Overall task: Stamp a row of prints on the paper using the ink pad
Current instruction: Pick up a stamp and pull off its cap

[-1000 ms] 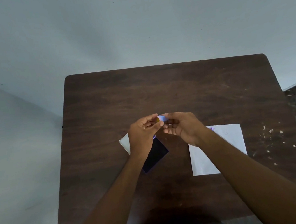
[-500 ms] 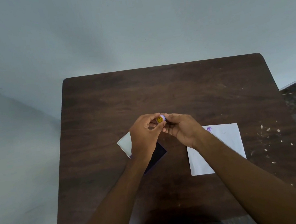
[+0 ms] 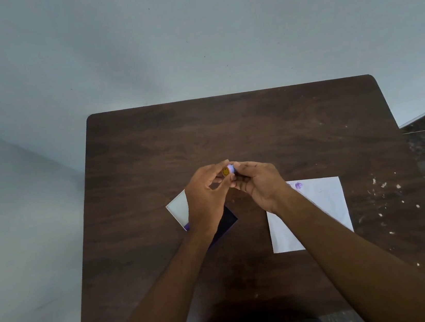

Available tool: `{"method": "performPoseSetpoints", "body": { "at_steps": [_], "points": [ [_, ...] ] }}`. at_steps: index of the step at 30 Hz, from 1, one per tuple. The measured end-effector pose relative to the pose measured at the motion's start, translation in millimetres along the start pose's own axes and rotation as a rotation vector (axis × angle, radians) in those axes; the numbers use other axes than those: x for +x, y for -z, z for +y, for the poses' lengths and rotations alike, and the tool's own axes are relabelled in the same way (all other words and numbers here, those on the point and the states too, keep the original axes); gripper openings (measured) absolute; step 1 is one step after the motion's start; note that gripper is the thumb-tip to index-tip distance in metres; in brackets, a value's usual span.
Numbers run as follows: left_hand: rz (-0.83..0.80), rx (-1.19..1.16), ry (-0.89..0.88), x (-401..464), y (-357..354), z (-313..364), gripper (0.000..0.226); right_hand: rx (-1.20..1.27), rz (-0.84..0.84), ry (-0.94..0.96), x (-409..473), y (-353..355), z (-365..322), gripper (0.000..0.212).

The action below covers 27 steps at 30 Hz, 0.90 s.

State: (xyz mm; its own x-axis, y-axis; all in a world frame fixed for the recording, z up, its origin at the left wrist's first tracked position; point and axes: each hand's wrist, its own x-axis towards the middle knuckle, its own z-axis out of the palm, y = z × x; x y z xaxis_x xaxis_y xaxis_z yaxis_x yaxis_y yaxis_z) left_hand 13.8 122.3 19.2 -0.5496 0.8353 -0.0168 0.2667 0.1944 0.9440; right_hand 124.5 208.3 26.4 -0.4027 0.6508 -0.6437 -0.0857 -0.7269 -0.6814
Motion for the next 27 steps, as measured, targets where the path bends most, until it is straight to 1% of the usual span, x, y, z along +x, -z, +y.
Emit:
{"method": "performPoseSetpoints", "body": {
  "at_steps": [4,6,8,11,14,16,17,19,20,23,25,27],
  "points": [
    [0.07,-0.013,0.012,0.5,1.5,-3.8,0.029,-0.007,0.089,0.036,3.8,2.1,-0.2,0.017],
    [0.088,-0.059,0.038,1.6,2.8,-6.8,0.027,-0.011,0.087,0.038,5.6,8.0,-1.7,0.017],
    [0.072,-0.138,0.137,3.8,3.9,-10.7,0.024,-0.002,0.036,0.03,5.8,12.3,-3.2,0.018],
    [0.021,-0.304,0.345,8.8,4.2,-21.4,0.021,0.108,-0.03,-0.001,6.2,13.9,-4.0,0.022],
    [-0.007,-0.504,0.565,14.5,2.6,-32.9,0.024,0.181,-0.048,-0.043,5.0,13.4,-4.1,0.025],
    [-0.033,-0.488,0.625,17.2,1.8,-39.5,0.027,0.219,-0.038,-0.073,4.1,14.0,-4.1,0.024],
    [-0.048,-0.421,0.611,18.0,1.5,-42.5,0.031,0.237,-0.03,-0.085,3.6,14.0,-4.5,0.023],
    [-0.06,-0.245,0.518,20.1,1.6,-47.2,0.039,0.264,-0.02,-0.101,3.3,14.1,-5.6,0.023],
    [-0.062,-0.182,0.475,22.0,1.3,-49.3,0.039,0.272,-0.021,-0.107,3.2,14.1,-6.2,0.024],
    [-0.093,-0.059,0.408,29.0,-2.2,-53.5,0.028,0.275,-0.039,-0.125,1.0,13.6,-8.3,0.028],
    [-0.147,0.026,0.378,33.9,-4.5,-55.2,0.031,0.269,-0.049,-0.13,0.0,13.6,-9.1,0.03],
    [-0.206,0.052,0.357,36.4,-7.5,-56.8,0.033,0.271,-0.052,-0.124,-0.9,13.9,-10.4,0.032]
  ]
}}
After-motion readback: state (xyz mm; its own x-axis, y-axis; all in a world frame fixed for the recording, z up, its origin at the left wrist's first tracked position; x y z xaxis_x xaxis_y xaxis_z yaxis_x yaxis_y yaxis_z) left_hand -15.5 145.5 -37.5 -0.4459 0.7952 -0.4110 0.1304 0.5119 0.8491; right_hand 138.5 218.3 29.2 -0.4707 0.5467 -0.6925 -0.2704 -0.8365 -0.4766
